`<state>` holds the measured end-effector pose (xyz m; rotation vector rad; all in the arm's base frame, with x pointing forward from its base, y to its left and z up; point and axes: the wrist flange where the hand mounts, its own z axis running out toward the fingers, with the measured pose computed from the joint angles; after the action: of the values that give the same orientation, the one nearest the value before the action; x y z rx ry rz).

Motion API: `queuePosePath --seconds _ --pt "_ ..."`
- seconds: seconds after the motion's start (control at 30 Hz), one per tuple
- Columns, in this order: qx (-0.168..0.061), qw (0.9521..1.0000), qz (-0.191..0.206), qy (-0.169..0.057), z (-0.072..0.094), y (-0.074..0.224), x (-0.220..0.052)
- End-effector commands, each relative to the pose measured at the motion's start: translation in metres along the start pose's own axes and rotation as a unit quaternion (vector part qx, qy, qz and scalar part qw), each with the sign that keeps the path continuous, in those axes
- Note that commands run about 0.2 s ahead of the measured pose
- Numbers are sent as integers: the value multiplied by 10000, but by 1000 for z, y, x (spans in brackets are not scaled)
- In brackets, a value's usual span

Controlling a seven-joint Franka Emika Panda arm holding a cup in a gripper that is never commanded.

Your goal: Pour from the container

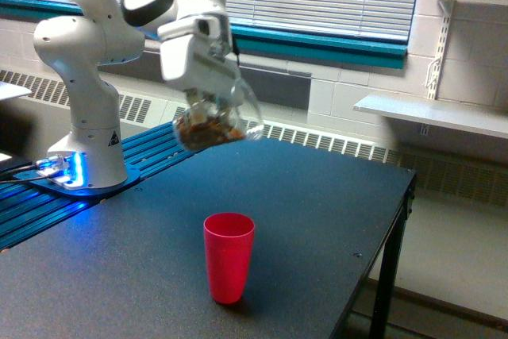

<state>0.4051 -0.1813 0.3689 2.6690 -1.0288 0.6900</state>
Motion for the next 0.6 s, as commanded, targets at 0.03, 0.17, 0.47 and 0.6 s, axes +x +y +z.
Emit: queuePosePath --seconds 0.03,0.17,0.47,0.6 --pt "-251 9995 178 -99 10 16 -7" --pt "-405 9990 142 -113 15 21 -8" --pt "-655 9975 187 -199 27 23 -10" --pt "-785 9964 212 -250 34 23 -13"
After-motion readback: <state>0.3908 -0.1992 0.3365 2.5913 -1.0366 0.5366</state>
